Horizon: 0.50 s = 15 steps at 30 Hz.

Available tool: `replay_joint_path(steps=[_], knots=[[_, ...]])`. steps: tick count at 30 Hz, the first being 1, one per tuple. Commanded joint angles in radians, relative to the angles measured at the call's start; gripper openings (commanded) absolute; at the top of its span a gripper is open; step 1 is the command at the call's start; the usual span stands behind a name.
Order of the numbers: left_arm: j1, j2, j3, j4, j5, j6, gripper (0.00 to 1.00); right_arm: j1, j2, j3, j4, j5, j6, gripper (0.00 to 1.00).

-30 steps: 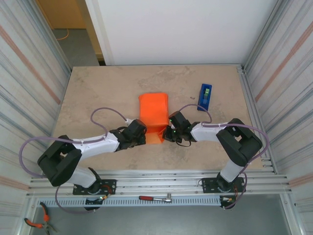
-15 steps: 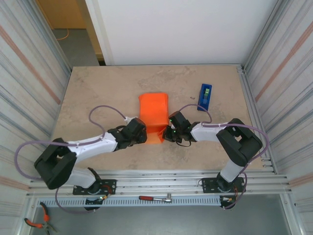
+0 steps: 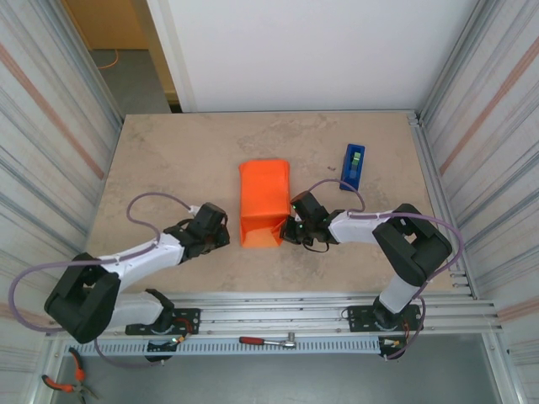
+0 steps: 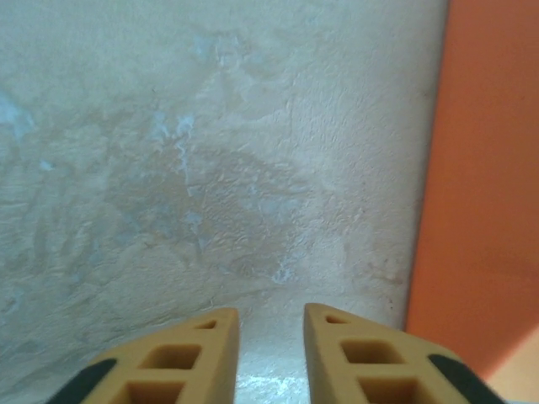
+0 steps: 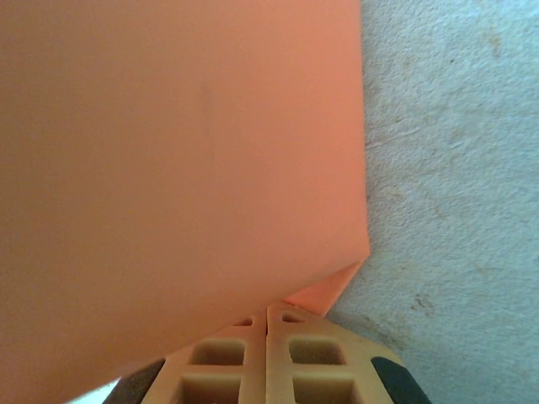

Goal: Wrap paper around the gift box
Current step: Fold the wrapping paper for the gift box.

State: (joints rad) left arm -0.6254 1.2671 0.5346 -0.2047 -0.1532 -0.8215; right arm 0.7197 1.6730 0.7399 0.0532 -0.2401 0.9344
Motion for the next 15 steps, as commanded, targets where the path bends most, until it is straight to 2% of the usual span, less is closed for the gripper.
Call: replay_joint_path(steps=[1, 4, 15], knots=[[0.004, 0.053, 0.029, 0.031, 0.053, 0.042, 0.2, -0.005, -0.011, -0.024, -0.039, -0.007, 0.003, 0.0], [0.004, 0.105, 0.048, 0.052, 0.066, 0.051, 0.17, -0.008, -0.007, -0.022, -0.038, -0.007, 0.004, 0.0], [-0.017, 0.226, 0.105, 0.08, 0.098, 0.075, 0.16, -0.009, 0.002, -0.018, -0.039, -0.006, 0.002, 0.0]])
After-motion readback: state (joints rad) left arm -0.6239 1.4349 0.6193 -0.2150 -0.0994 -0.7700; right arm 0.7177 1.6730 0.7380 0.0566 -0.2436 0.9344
